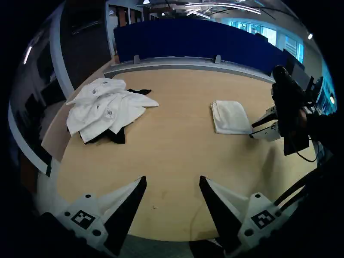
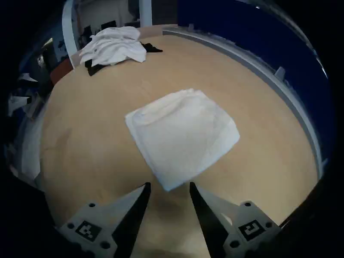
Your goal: Fold towel
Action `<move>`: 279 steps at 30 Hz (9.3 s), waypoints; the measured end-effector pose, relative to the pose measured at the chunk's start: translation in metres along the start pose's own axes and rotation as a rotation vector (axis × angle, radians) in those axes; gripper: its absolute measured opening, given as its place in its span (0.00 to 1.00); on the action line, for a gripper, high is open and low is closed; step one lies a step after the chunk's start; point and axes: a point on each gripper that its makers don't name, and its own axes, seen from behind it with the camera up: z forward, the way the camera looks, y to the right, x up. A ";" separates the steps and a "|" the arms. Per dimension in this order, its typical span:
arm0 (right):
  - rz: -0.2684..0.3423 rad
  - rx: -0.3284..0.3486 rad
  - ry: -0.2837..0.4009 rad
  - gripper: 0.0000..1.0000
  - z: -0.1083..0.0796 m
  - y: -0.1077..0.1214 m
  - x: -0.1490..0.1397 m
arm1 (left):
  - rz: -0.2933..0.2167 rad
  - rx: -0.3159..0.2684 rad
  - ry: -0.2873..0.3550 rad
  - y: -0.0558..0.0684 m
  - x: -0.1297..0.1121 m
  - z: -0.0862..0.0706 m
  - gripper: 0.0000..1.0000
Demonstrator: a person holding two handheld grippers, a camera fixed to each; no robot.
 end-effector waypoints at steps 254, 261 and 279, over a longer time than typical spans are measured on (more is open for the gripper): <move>0.643 -0.458 0.065 1.00 -0.184 0.199 -0.283 | 0.223 -0.100 0.038 0.090 0.076 0.021 0.91; 0.614 -0.455 0.035 1.00 -0.175 0.196 -0.289 | 0.227 -0.099 0.042 0.090 0.080 0.019 0.91; 0.616 -0.505 0.200 1.00 -0.207 0.206 -0.234 | 0.205 -0.108 0.086 0.092 0.094 0.036 0.91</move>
